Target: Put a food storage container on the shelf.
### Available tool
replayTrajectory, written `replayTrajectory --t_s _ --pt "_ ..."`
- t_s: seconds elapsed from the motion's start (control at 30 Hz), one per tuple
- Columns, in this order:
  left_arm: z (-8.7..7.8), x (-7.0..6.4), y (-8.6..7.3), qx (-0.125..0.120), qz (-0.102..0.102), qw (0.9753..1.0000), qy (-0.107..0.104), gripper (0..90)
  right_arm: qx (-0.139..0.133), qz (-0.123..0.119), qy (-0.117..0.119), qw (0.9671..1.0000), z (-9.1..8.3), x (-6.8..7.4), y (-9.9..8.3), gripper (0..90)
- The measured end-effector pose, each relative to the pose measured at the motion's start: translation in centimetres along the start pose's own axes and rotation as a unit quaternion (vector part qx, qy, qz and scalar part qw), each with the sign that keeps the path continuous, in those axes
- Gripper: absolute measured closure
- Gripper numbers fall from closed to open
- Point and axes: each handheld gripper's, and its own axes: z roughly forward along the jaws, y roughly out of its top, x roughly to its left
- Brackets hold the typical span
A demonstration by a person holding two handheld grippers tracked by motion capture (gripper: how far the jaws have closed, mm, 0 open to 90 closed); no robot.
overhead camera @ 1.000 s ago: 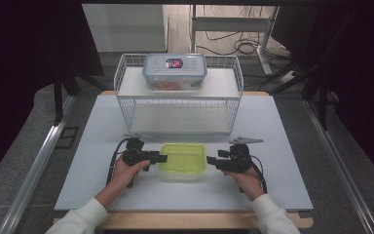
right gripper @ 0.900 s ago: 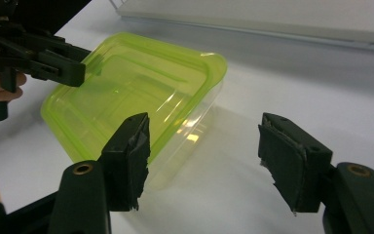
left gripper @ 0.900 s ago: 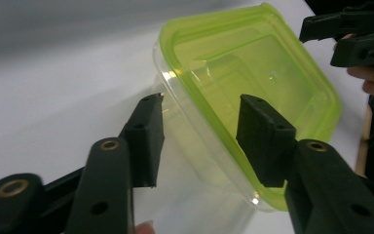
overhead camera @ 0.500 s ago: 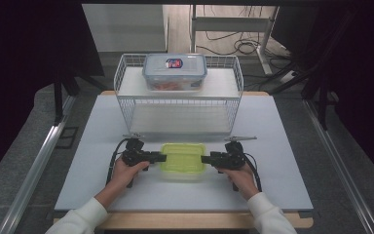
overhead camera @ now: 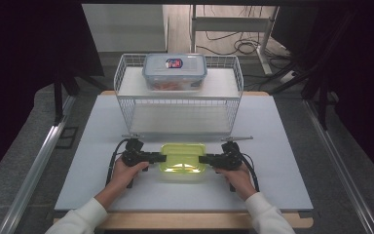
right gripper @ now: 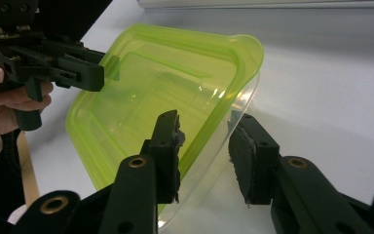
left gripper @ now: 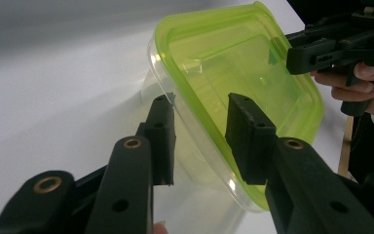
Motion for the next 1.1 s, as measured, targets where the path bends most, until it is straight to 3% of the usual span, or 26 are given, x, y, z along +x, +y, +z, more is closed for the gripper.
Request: replayTrajectory --t_s 0.33,0.53,0.8,1.1 --pt "-0.5 -0.8 -0.5 -0.006 0.014 0.9999 0.004 68.3 -0.008 -0.009 -0.003 0.9999 -0.5 0.7 -0.2 69.3" --pt "-0.8 -1.3 -0.8 -0.008 0.022 0.9997 0.010 69.4 -0.014 -0.001 0.000 0.9999 -0.8 0.9 -0.3 72.4" --pt "-1.1 -1.8 -0.8 -0.017 0.022 0.9996 0.007 76.2 -0.035 0.002 -0.001 0.9994 -1.4 0.9 -0.1 79.5" --pt "-1.4 -1.9 -0.8 -0.029 0.019 0.9994 0.008 78.8 -0.033 -0.009 -0.009 0.9994 -1.4 1.3 -0.2 80.1"
